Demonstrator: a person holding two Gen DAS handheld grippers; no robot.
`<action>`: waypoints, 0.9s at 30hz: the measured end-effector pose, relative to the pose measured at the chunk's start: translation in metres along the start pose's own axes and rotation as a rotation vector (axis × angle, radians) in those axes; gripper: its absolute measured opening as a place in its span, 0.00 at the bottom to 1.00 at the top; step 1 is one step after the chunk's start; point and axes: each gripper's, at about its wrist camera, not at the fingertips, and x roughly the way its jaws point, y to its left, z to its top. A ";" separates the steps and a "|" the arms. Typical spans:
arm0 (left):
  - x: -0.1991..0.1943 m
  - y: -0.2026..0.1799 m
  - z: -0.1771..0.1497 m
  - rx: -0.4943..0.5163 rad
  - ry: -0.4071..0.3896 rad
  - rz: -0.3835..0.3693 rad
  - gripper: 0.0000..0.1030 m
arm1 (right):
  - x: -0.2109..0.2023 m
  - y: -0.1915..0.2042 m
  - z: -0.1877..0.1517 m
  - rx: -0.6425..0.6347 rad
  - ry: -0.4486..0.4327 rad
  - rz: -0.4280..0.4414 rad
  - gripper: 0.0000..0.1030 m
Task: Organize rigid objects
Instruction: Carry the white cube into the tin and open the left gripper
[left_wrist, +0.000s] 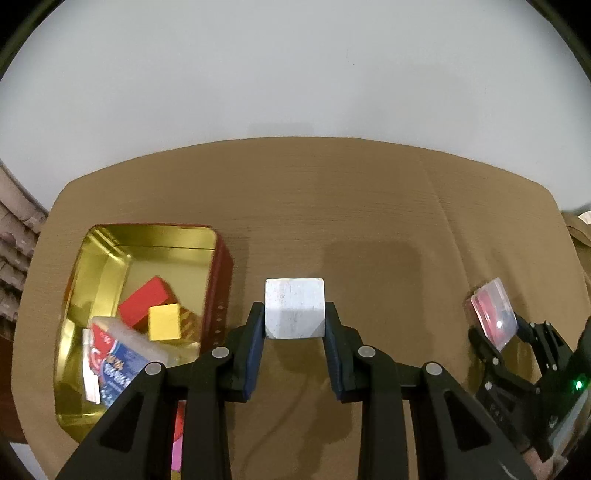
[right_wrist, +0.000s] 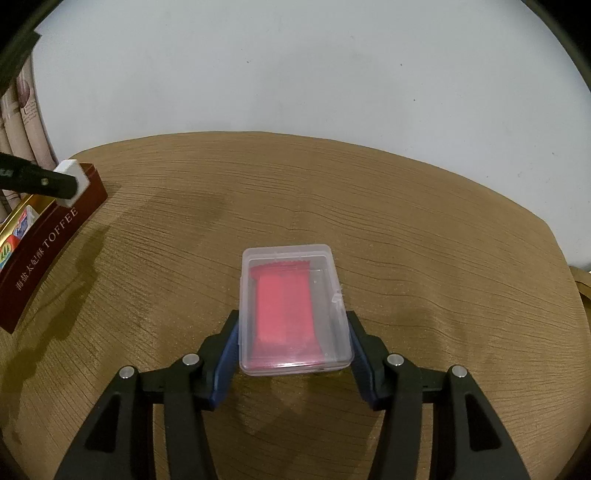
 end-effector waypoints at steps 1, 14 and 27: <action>-0.003 0.002 -0.001 0.002 -0.003 0.007 0.26 | 0.000 0.000 0.000 0.000 0.000 0.000 0.54; -0.033 0.058 -0.009 -0.056 -0.025 0.084 0.26 | -0.001 0.000 -0.001 -0.001 0.000 -0.002 0.54; -0.003 0.127 -0.013 -0.184 0.003 0.115 0.26 | 0.000 -0.003 -0.003 -0.003 0.000 -0.005 0.54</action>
